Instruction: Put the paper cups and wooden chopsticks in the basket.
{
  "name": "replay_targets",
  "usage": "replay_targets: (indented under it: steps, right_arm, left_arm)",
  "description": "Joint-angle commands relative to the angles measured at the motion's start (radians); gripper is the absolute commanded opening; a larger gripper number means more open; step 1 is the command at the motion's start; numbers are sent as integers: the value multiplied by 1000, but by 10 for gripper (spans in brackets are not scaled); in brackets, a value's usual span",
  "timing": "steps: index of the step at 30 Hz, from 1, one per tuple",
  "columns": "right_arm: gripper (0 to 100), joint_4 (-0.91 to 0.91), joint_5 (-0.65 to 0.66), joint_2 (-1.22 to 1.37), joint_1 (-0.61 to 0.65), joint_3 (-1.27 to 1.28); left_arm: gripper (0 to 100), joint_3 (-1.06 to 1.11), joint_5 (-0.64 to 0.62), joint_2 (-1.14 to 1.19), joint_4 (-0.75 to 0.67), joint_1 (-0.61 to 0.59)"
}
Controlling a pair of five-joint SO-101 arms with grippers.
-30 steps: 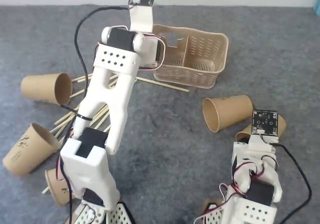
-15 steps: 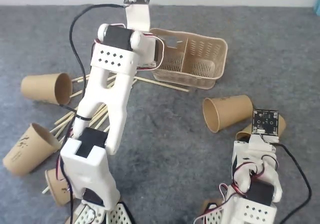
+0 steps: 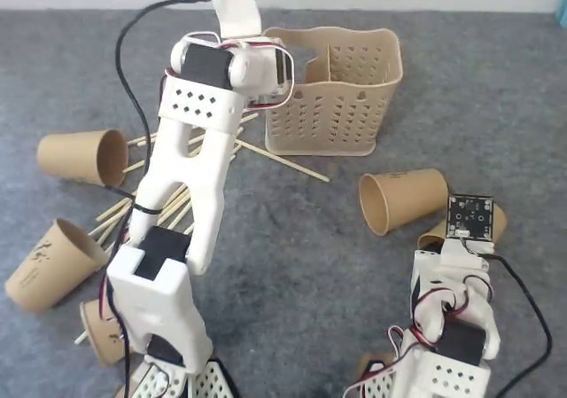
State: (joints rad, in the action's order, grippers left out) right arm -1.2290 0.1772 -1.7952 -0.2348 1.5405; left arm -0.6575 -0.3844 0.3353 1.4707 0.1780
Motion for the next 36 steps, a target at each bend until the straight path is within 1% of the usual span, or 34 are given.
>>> replay_targets:
  steps: [1, 6, 8, 12, 14, 17, 20, 25, 30, 34, 36]
  right_arm:
    - [6, 25, 15, -18, -13, -9]
    - [6, 25, 15, -18, -13, -9]
    - [6, 25, 15, -18, -13, -9]
    - [6, 25, 15, -18, -13, -9]
    - [6, 24, 15, -18, -13, -9]
    - [6, 24, 15, -18, -13, -9]
    - [6, 24, 15, -18, -13, -9]
    - [6, 24, 15, -18, -13, -9]
    - [6, 22, 15, -18, -12, -9]
    - [6, 22, 15, -18, -12, -9]
    - [6, 21, 15, -18, -13, -9]
  left_arm:
    - [213, -71, -12, -23, 35, 17]
    - [216, -102, -8, -25, 74, -6]
    - [217, -176, -5, -25, 135, -15]
    - [217, -409, 37, -25, 292, -34]
    - [214, -455, 41, -31, 288, -60]
    - [216, -427, 55, -84, 288, -107]
    - [214, -326, 104, -166, 288, -153]
    - [214, -16, 115, -347, 285, -298]
    - [214, 260, 229, -496, 270, -454]
    - [214, 458, 244, -588, 203, -577]
    - [214, 562, 292, -624, 129, -638]
